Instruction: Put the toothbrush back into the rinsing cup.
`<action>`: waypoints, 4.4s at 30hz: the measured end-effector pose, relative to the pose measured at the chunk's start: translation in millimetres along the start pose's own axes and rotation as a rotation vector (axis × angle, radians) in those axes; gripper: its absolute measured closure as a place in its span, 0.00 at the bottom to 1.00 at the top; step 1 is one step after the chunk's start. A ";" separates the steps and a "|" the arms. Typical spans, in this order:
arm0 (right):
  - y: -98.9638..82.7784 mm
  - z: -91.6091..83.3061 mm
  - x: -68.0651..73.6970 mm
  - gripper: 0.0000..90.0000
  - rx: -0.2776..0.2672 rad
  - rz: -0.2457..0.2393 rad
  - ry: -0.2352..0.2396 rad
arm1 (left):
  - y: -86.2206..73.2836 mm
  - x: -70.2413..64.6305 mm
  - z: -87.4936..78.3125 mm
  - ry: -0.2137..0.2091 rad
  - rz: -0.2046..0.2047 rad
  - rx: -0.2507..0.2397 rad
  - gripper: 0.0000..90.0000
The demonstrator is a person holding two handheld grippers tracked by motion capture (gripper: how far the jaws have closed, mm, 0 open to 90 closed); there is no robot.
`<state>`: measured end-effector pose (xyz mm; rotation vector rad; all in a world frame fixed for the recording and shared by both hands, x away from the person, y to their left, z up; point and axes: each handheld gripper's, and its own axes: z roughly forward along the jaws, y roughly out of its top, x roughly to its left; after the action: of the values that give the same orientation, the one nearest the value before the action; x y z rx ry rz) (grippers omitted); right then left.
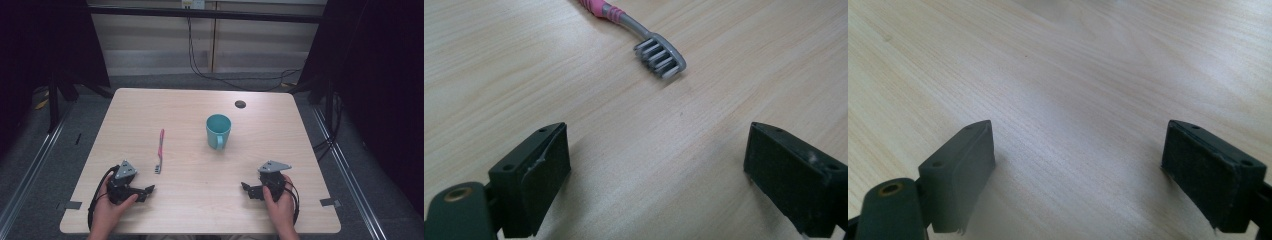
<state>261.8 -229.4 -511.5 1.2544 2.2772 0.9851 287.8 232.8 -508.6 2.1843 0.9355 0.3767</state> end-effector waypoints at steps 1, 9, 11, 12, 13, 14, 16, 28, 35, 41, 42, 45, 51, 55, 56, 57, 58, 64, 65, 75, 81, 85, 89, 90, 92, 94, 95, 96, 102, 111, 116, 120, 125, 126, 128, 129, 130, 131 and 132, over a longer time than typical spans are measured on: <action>0.0 -0.1 0.2 0.15 0.002 0.003 -0.001 | 0.0 0.0 0.0 0.000 0.000 0.000 0.12; 0.0 -0.2 0.2 0.15 0.002 0.002 0.000 | 0.0 -0.2 0.1 0.000 -0.004 -0.003 0.12; 0.0 -0.2 0.2 0.15 0.002 0.002 0.000 | 0.0 -0.4 0.2 0.000 -0.004 -0.002 0.12; 0.0 -0.1 0.1 0.15 0.002 0.001 0.000 | 0.1 -0.6 0.5 -0.003 0.001 0.000 0.10; 0.0 -0.1 0.1 0.15 0.002 0.001 0.000 | 0.2 -0.7 0.8 -0.007 0.004 0.002 0.10; 0.0 -0.2 0.2 0.15 0.002 0.002 0.000 | 0.4 -0.8 0.8 -0.011 0.007 0.005 0.08; 0.0 -0.2 0.1 0.15 0.002 0.001 0.000 | 0.5 -0.8 0.8 -0.009 0.008 0.006 0.08; 0.0 -0.1 0.1 0.15 0.001 -0.001 0.001 | 10.0 0.8 0.0 0.019 -0.025 0.066 0.16; -0.4 -0.9 1.0 0.15 0.002 -0.002 0.000 | 24.7 2.2 2.2 -0.002 -0.068 0.157 0.20; -0.5 -0.9 1.0 0.15 0.002 -0.002 0.000 | 43.3 3.3 1.0 -0.009 -0.062 0.183 0.21; -0.5 -0.9 1.1 0.15 0.002 -0.002 0.000 | 46.6 3.2 0.7 -0.006 -0.057 0.193 0.21; -0.5 -0.9 1.1 0.15 0.002 -0.001 0.000 | 58.0 2.8 -0.2 -0.001 -0.062 0.208 0.21; -0.5 -1.0 1.1 0.15 0.003 -0.003 -0.001 | 77.7 5.9 6.1 0.002 -0.069 0.259 0.22; -0.8 -1.3 1.7 0.15 0.004 -0.002 0.002 | 87.3 10.3 11.5 -0.005 -0.076 0.284 0.22; -0.8 -1.3 1.6 0.15 0.003 -0.002 0.002 | 90.8 10.7 12.5 0.017 -0.061 0.302 0.22; -0.8 -1.3 1.7 0.15 0.004 -0.002 0.003 | 93.2 10.8 13.6 0.032 -0.045 0.312 0.22; -0.8 -1.3 1.7 0.15 0.004 -0.002 0.003 | 95.8 10.9 15.1 0.026 -0.053 0.315 0.22; -0.8 -1.3 1.7 0.15 0.004 -0.001 0.003 | 106.3 14.3 24.3 0.015 -0.060 0.339 0.22; -0.8 -1.3 1.7 0.15 0.004 -0.001 0.003 | 106.3 14.3 24.3 0.015 -0.060 0.339 0.22; -0.7 -1.2 1.5 0.14 0.004 -0.003 0.006 | 113.5 21.4 35.8 0.024 -0.066 0.364 0.24; -0.7 -1.2 1.4 0.14 0.004 -0.003 0.008 | 120.5 30.0 40.6 0.025 -0.106 0.361 0.25; -0.7 -1.2 1.4 0.14 0.004 -0.003 0.009 | 124.4 33.4 46.0 0.030 -0.131 0.372 0.26; -0.7 -1.2 1.4 0.14 0.004 -0.003 0.008 | 126.0 35.6 51.2 0.031 -0.156 0.384 0.26; -0.7 -1.2 1.4 0.14 0.004 -0.003 0.008 | 126.3 35.6 52.2 0.033 -0.165 0.381 0.26; -0.7 -1.2 1.4 0.14 0.004 -0.003 0.008 | 126.8 36.2 54.2 0.029 -0.173 0.389 0.27; -0.7 -1.2 1.4 0.14 0.004 -0.003 0.008 | 127.0 38.0 56.0 0.032 -0.188 0.397 0.28; -0.7 -1.2 1.4 0.14 0.004 -0.003 0.008 | 127.2 38.7 56.9 0.034 -0.200 0.403 0.28; -0.7 -1.2 1.4 0.14 0.004 -0.003 0.008 | 127.6 38.9 57.8 0.031 -0.215 0.401 0.29; -0.7 -1.2 1.4 0.14 0.004 -0.003 0.008 | 131.6 40.8 61.3 0.029 -0.243 0.396 0.37; -0.7 -1.2 1.4 0.14 0.004 -0.003 0.008 | 133.0 43.8 68.7 0.025 -0.321 0.413 0.45; -0.7 -1.2 1.4 0.14 0.004 -0.003 0.008 | 132.3 44.2 72.7 0.030 -0.366 0.440 0.51; -0.7 -1.2 1.4 0.14 0.004 -0.003 0.008 | 130.5 43.4 76.1 0.043 -0.412 0.461 0.60; -0.7 -1.2 1.3 0.14 0.005 -0.003 0.009 | 132.2 42.8 79.1 0.060 -0.434 0.479 0.66; -0.7 -1.2 1.4 0.14 0.005 -0.003 0.009 | 132.5 42.2 79.9 0.068 -0.429 0.486 0.69; -0.7 -1.2 1.3 0.14 0.004 -0.003 0.009 | 133.5 40.0 81.2 0.082 -0.425 0.493 0.76; -0.7 -1.2 1.3 0.14 0.005 -0.003 0.009 | 134.1 39.5 81.3 0.081 -0.416 0.501 0.79; -0.7 -1.2 1.3 0.14 0.004 -0.003 0.009 | 134.5 37.9 81.8 0.082 -0.410 0.508 0.82; -0.7 -1.2 1.3 0.14 0.004 -0.003 0.009 | 135.1 36.4 82.4 0.081 -0.402 0.513 0.87; -0.7 -1.2 1.3 0.14 0.005 -0.003 0.009 | 135.8 35.5 82.5 0.081 -0.394 0.522 0.88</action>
<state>259.9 -229.0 -511.2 1.2507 2.2885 0.9870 423.6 151.9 -469.6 2.3665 1.6181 0.0271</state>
